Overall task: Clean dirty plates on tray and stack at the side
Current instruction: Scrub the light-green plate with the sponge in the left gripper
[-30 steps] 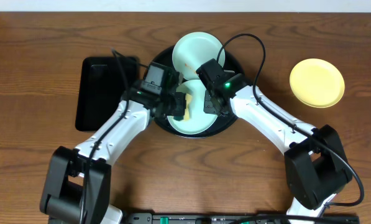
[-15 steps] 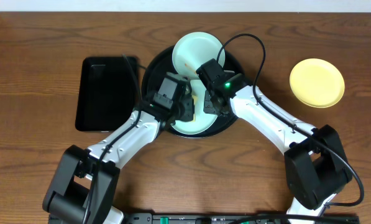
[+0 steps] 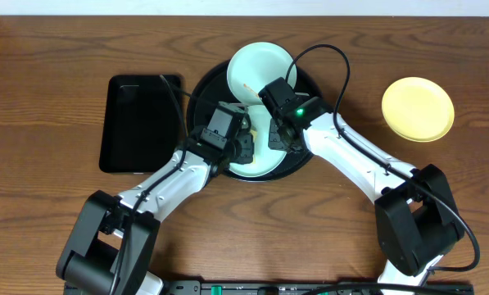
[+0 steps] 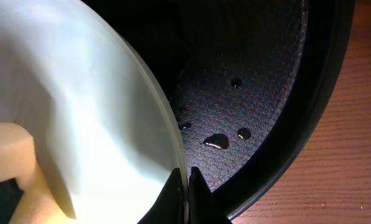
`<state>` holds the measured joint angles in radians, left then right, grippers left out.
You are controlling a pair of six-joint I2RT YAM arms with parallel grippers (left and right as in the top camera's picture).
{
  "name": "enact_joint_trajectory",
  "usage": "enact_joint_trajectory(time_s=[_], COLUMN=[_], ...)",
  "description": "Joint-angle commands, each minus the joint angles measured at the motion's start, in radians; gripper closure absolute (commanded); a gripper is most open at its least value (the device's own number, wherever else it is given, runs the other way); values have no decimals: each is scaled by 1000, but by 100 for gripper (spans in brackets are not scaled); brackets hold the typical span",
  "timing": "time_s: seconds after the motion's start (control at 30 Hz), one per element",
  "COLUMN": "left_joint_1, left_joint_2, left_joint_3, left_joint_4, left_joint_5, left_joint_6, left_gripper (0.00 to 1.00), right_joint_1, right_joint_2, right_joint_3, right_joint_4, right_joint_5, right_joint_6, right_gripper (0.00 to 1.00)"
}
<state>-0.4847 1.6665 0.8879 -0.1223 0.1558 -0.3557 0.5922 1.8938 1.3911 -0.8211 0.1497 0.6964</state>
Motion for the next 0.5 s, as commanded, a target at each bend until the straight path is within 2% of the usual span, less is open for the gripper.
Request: enact_joint_trajectory(time_s=[0.0, 0.47], left_joint_1=[3, 3], left_joint_2=[13, 37], left_joint_3=[-18, -18], left_joint_4=[5, 42], left_joint_5=[-19, -64], left_joint_6=[-5, -5], left_gripper=[92, 93], right_joint_1=[-19, -19], right_joint_2=[10, 10], right_joint_3=[-4, -4], right_joint_4=[2, 2], right_joint_5=[2, 2], right_joint_6=[6, 6], right_gripper=[99, 99])
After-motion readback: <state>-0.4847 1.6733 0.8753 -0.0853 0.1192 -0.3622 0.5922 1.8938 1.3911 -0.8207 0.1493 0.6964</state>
